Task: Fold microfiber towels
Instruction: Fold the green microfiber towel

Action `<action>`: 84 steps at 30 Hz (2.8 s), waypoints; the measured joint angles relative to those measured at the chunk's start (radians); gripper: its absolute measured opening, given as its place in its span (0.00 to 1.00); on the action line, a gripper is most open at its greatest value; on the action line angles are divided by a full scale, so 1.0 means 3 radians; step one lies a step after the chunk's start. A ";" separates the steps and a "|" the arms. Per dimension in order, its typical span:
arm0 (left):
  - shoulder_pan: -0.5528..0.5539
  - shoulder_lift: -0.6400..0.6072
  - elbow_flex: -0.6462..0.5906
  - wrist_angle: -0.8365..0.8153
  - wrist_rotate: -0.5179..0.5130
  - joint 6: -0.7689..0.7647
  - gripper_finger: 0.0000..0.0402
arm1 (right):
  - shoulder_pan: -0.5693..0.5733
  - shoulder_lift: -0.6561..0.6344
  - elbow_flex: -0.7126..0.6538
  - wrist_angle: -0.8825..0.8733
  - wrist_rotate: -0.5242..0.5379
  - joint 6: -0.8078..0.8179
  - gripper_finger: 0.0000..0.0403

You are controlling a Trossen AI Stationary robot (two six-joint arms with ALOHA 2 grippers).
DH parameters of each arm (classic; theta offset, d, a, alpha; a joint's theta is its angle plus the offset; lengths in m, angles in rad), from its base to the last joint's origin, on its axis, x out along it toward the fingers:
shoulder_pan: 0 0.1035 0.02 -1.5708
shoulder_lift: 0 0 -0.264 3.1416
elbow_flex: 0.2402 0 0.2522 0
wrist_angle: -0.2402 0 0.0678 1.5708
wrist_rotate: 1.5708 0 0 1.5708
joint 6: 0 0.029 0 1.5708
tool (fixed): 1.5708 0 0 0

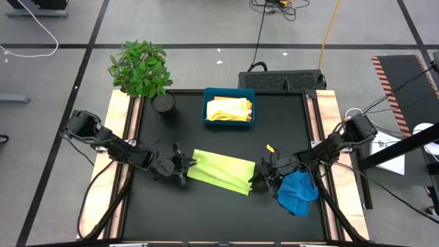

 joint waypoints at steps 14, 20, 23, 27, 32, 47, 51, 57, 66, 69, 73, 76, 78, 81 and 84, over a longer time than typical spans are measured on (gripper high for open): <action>-0.0209 0.0000 0.0000 -0.0049 0.0902 -0.0513 0.19 | 0.0018 0.0000 0.0001 0.0023 0.0110 -0.0026 0.36; -0.0321 -0.0017 0.0001 -0.0008 0.0499 -0.0521 0.19 | 0.0012 0.0000 0.0001 0.0023 0.0367 -0.0098 0.35; -0.0263 -0.0019 0.0003 0.0201 0.0039 -0.0314 0.19 | -0.0022 0.0000 0.0001 0.0022 0.0461 -0.0179 0.35; 0.0014 -0.0019 0.0034 0.0281 0.0067 -0.0128 0.19 | -0.0105 0.0010 0.0078 0.0016 0.0451 -0.0267 0.35; 0.0407 0.0081 0.0198 0.0244 0.0491 0.0026 0.19 | -0.0209 0.0100 0.0345 -0.0369 0.0439 -0.0467 0.35; 0.0662 0.1217 0.1320 -0.0488 0.1062 0.0299 0.19 | -0.0468 0.0626 0.0593 -0.0516 0.0432 -0.0426 0.35; 0.0647 0.1248 0.1402 -0.0615 0.1342 0.0322 0.19 | -0.0470 0.0635 0.0591 -0.0573 0.0434 -0.0401 0.35; 0.0525 0.1216 0.1403 -0.0702 0.1627 0.0279 0.19 | -0.0496 0.0635 0.0593 -0.0644 0.0444 -0.0327 0.35; 0.0257 0.1211 0.1406 -0.0759 0.1707 0.0014 0.19 | -0.0608 0.0633 0.0593 -0.0656 0.0446 -0.0246 0.35; 0.0174 0.1211 0.1440 -0.0772 0.1716 -0.0030 0.19 | -0.0648 0.0633 0.0593 -0.0659 0.0447 -0.0170 0.35; 0.0059 0.1211 0.1539 -0.0782 0.1816 -0.0044 0.19 | -0.0689 0.0632 0.0591 -0.0670 0.0461 -0.0124 0.35; -0.0014 0.1211 0.1619 -0.0774 0.1827 -0.0045 0.19 | -0.0698 0.0632 0.0591 -0.0670 0.0460 -0.0124 0.35; -0.0055 0.1212 0.1659 -0.0781 0.1826 -0.0045 0.19 | -0.0698 0.0632 0.0591 -0.0671 0.0461 -0.0124 0.35; -0.0113 0.1212 0.1706 -0.0791 0.1826 -0.0037 0.19 | -0.0698 0.0632 0.0591 -0.0671 0.0460 -0.0125 0.35; -0.0125 0.1211 0.1715 -0.0797 0.1798 0.0013 0.19 | -0.0698 0.0632 0.0590 -0.0667 0.0455 -0.0145 0.35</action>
